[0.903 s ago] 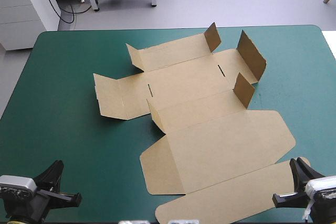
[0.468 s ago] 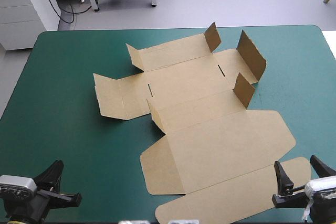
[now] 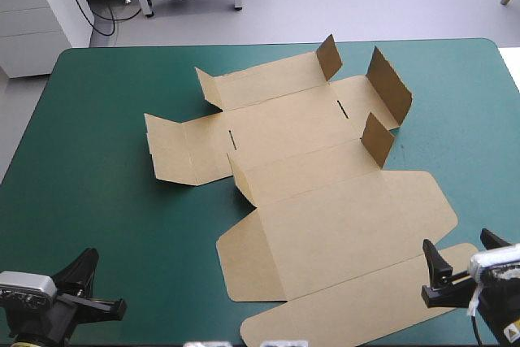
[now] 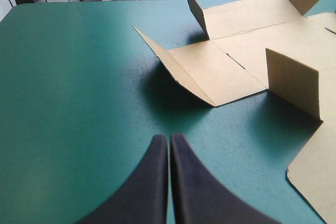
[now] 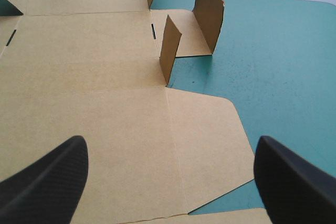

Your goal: Fold the box

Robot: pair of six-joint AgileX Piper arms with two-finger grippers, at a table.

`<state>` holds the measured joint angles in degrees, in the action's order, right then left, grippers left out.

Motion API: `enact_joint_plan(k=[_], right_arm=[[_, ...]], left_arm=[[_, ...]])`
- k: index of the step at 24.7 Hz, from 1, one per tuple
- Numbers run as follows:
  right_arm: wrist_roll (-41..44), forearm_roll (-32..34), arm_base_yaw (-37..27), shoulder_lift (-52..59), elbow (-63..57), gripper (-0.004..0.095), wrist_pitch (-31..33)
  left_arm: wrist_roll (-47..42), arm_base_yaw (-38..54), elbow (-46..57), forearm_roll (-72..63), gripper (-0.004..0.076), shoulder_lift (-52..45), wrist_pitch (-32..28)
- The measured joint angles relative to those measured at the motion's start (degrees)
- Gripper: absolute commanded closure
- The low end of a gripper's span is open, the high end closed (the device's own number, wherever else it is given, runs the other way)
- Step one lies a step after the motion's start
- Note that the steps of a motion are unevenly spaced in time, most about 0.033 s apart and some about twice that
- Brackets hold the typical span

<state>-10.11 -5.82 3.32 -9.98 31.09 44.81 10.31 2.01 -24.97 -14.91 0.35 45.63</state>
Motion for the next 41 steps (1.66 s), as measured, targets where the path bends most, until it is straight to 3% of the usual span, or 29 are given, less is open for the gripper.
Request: enact_joint_plan(k=[14, 23, 33, 41], right_arm=[[-4.1, -0.4, 0.0, -35.4, 19.4, 0.0114, -2.6], [-10.9, -7.6, 0.0, -60.3, 34.6, 0.0114, -2.9], [-13.3, -9.0, 0.0, -82.7, 50.2, 0.0114, 4.2], [-13.5, -4.6, 0.1, -96.0, 57.5, 0.0114, 10.8]], left_arm=[[0.0, 0.0, 0.0, 0.0, 0.0731, 0.0, 0.0], [0.0, 0.0, 0.0, 0.0, 0.0732, 0.0, 0.1], [0.0, 0.0, 0.0, 0.0, 0.0731, 0.0, 0.0], [0.0, 0.0, 0.0, -0.1, 0.0731, 0.0, 0.0]])
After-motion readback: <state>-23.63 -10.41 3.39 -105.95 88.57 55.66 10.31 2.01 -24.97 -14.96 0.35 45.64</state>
